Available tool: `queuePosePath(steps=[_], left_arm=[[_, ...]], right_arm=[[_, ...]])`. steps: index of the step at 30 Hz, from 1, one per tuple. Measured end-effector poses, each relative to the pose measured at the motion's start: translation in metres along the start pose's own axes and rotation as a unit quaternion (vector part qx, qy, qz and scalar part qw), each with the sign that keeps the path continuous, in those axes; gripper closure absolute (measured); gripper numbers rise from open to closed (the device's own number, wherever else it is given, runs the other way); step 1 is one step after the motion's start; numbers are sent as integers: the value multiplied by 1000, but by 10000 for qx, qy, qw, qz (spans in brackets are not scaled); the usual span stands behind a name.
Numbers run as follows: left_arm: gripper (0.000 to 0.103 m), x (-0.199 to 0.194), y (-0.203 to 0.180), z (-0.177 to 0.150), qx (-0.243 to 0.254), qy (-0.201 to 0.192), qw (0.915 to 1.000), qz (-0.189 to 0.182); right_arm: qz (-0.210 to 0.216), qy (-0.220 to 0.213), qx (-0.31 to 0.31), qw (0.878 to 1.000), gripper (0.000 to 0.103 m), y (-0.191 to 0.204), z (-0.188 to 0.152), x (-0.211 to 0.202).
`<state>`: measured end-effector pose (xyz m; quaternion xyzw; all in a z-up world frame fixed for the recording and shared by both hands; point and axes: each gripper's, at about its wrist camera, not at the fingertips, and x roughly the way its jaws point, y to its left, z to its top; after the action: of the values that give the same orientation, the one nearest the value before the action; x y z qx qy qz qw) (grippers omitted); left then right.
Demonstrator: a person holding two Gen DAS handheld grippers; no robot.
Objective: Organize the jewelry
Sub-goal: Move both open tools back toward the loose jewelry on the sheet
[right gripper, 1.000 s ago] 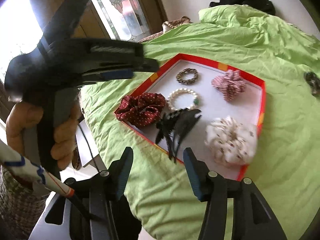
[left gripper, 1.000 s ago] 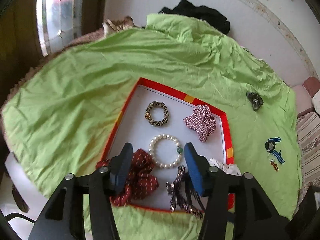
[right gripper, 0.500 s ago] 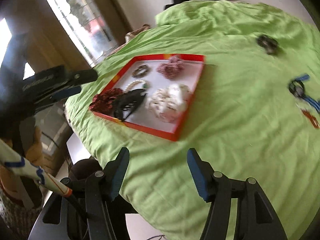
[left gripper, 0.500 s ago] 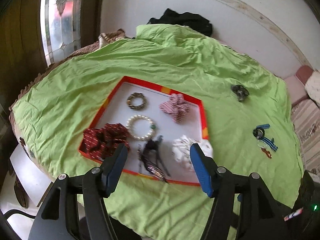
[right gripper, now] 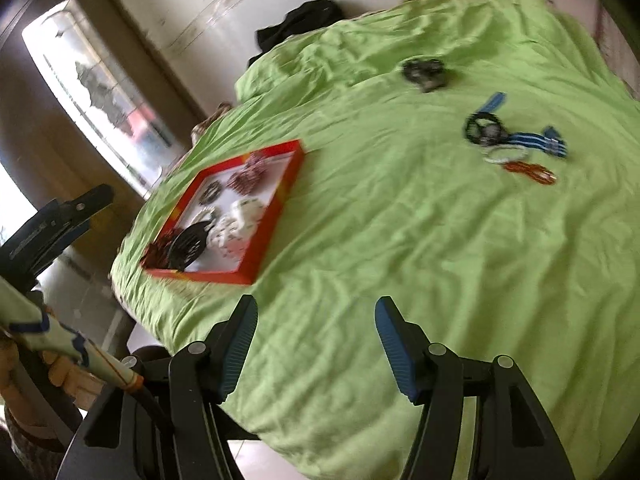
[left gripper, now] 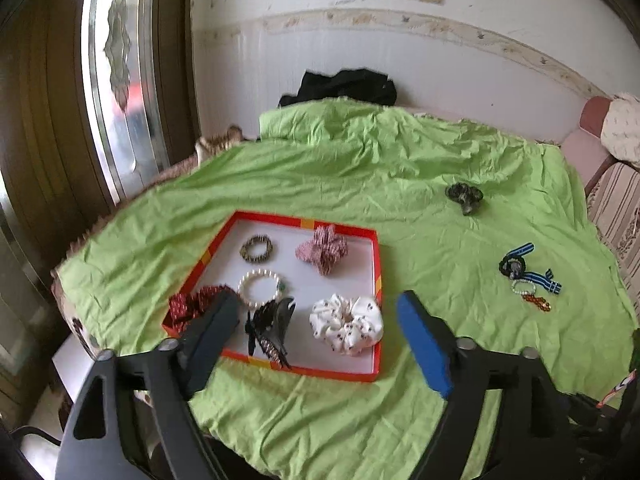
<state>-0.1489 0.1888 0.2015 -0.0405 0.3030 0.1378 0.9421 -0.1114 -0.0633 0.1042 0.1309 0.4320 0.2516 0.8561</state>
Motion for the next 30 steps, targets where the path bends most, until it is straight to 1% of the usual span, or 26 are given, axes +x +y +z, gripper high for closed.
queuePosePath(steps=[2,6,12,18,22,26,29,30], left_arm=[[16,-3,-10,1,103,-79,9999,16],[16,-1,-32,0,349,-7,9994,-34],[16,17,-65,-6,653,398,9965,-334],[16,39,-91,-11,796,721,9926,-574],[16,56,-112,-10,919,890,9890,-748],[16,78,-138,-5,1060,1024,9841,-990],[16,100,-158,0,1142,1183,9788,-1224],[16,112,-169,3,1169,1275,9758,-1340]], right_arm=[[-61,-85,156,9998,37,-16,-1,-6],[-182,-228,457,9985,37,-46,-1,-17],[-441,-456,956,9934,37,-98,1,-35],[-682,-581,1394,9862,37,-144,1,-45],[-801,-600,1532,9831,37,-166,7,-44],[-858,-534,1542,9829,37,-185,23,-36],[-831,-475,1541,9834,37,-198,37,-24],[-817,-459,1538,9836,37,-201,42,-20]])
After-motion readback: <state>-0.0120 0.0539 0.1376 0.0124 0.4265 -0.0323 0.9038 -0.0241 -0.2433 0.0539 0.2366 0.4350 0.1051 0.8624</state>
